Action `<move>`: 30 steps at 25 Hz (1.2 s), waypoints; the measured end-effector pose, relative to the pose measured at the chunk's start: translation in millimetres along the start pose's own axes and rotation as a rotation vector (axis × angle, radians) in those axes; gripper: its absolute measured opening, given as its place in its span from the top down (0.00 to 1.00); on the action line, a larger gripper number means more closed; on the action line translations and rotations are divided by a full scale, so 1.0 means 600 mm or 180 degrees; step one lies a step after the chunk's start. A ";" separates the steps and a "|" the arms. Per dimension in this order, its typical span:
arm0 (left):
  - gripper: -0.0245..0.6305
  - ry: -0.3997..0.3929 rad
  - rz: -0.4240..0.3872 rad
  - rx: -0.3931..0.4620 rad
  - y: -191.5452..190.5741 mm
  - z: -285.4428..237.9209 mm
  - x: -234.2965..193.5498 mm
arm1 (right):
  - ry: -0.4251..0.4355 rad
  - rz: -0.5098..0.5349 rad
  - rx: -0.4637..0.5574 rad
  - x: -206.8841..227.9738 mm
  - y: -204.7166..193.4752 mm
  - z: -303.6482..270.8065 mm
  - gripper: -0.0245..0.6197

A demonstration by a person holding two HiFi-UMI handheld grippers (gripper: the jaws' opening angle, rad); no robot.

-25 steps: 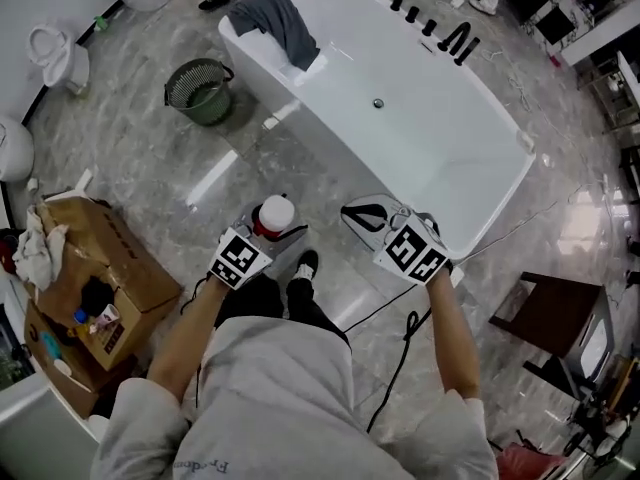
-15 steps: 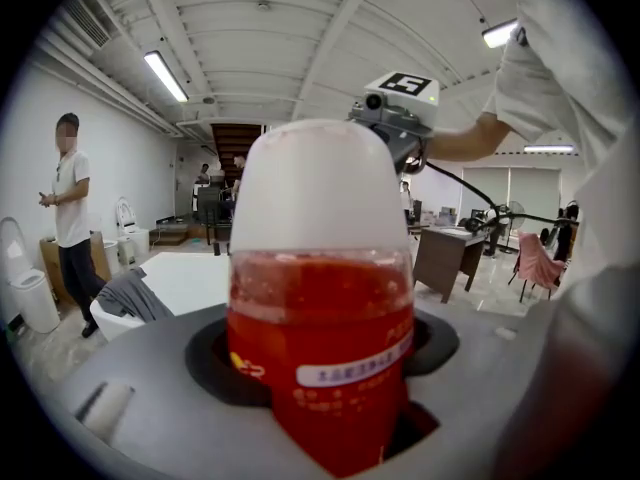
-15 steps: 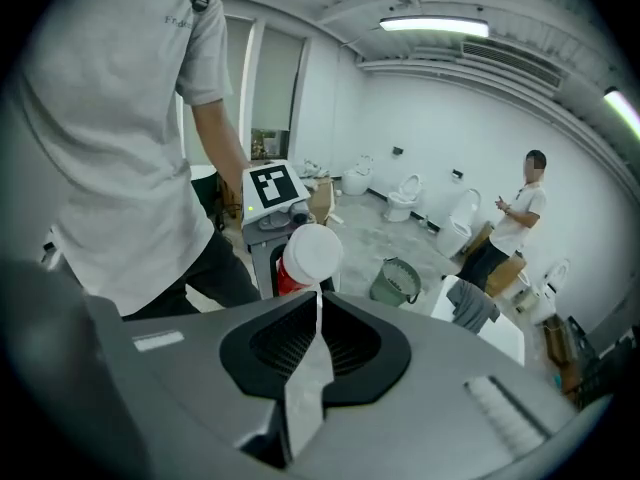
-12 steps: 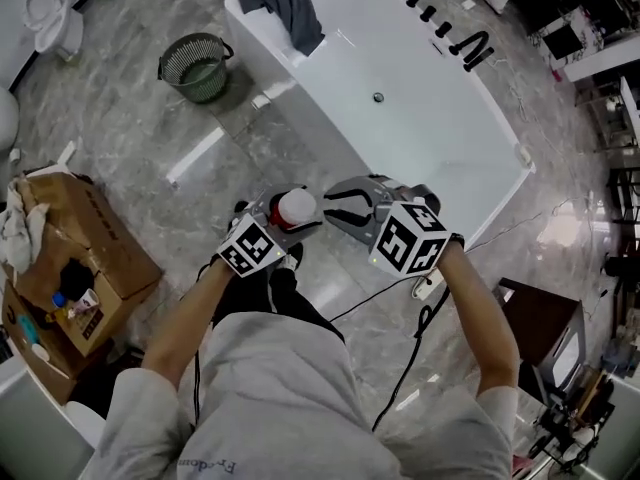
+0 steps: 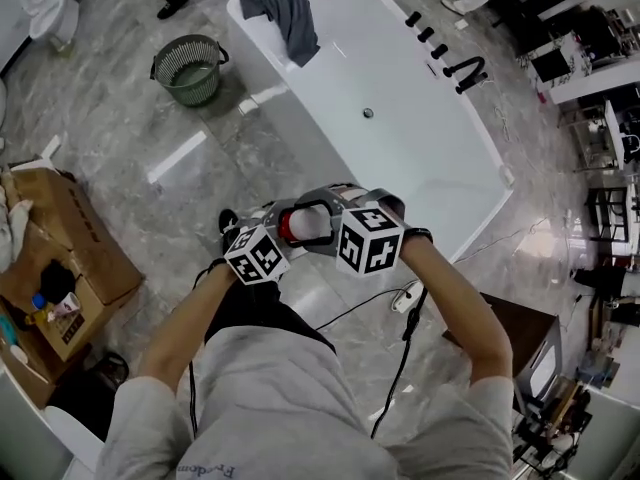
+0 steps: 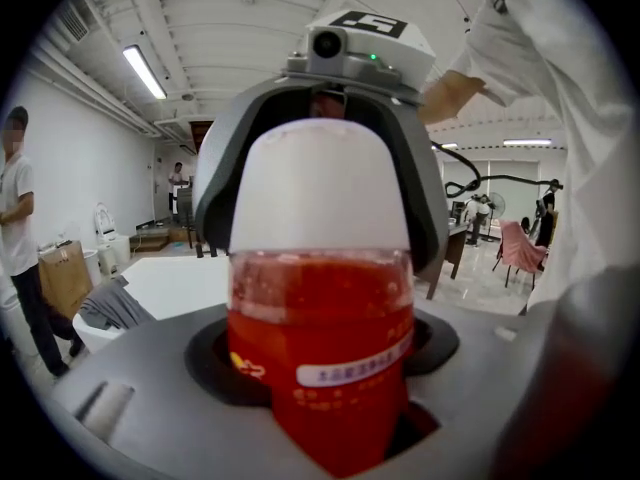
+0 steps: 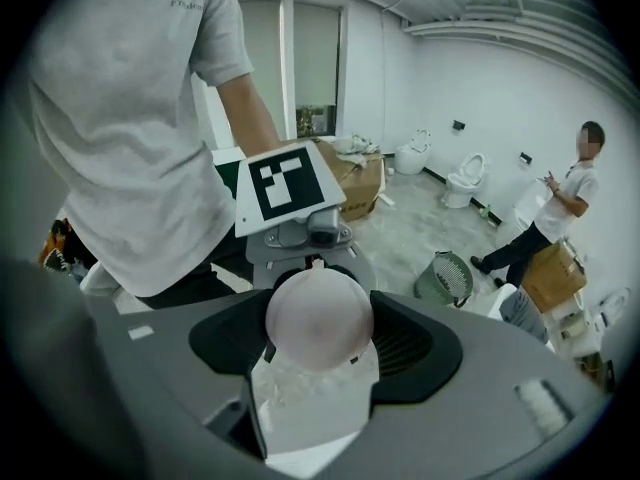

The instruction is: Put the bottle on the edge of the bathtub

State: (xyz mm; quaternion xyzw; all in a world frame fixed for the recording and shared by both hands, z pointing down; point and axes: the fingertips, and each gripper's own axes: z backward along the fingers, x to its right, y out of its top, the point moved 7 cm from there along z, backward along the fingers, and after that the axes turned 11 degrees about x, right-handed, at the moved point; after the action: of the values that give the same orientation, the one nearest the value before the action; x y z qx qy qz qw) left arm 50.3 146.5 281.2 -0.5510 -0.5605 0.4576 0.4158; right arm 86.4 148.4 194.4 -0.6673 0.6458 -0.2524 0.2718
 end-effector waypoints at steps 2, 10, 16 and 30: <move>0.42 -0.0021 0.0008 -0.0013 -0.007 -0.005 -0.004 | 0.0043 0.0065 -0.0129 0.003 -0.014 -0.023 0.55; 0.41 -0.0007 0.0077 0.0002 -0.083 -0.001 -0.047 | 0.0025 -0.0077 -0.0139 0.043 -0.056 -0.096 0.53; 0.38 0.0320 0.0409 -0.0184 -0.165 0.028 -0.101 | -0.0148 -0.0569 -0.0202 0.096 -0.144 -0.159 0.53; 0.39 0.1124 0.1173 0.0132 -0.313 0.132 -0.234 | -0.1369 -0.2468 -0.0754 0.201 -0.497 -0.345 0.53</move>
State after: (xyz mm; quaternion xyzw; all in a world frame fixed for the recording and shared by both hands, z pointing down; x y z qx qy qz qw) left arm -64.7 6.9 450.1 -0.7066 -0.3598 0.4337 0.4280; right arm 164.8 25.8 548.3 -0.9234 0.3018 -0.1157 0.2070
